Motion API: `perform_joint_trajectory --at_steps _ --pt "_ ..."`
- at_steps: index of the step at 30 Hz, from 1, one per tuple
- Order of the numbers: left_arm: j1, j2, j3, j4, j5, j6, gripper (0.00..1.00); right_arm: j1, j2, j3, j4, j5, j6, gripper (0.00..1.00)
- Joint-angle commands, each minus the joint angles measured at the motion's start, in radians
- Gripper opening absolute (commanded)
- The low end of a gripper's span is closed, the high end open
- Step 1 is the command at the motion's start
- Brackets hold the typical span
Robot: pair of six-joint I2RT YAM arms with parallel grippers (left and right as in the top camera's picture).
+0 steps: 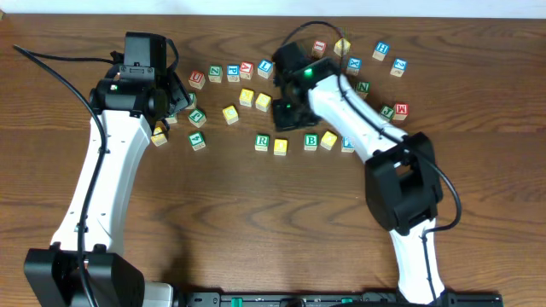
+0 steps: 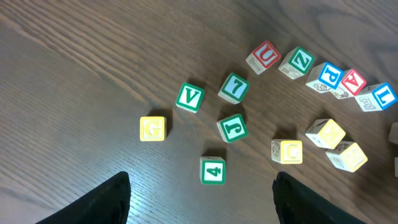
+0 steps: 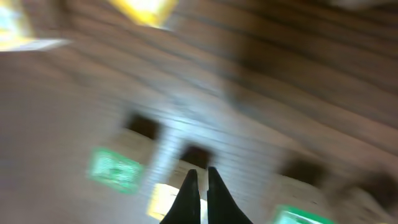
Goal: Spell out ROBOT
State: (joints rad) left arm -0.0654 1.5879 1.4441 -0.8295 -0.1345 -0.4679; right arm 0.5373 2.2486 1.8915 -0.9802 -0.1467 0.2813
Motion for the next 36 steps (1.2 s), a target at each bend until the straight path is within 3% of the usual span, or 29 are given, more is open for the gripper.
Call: perform_joint_trajectory --at_steps 1,14,36 --pt "0.024 0.010 -0.013 0.010 -0.013 0.002 0.72 0.045 -0.032 -0.003 0.050 -0.073 0.011 0.01" --pt "0.131 0.010 -0.014 -0.005 -0.013 0.003 0.73 0.183 0.038 -0.003 0.201 -0.070 0.101 0.01" --pt "0.132 0.010 -0.034 -0.022 -0.012 0.002 0.72 0.186 0.094 -0.003 0.146 0.126 0.341 0.01"
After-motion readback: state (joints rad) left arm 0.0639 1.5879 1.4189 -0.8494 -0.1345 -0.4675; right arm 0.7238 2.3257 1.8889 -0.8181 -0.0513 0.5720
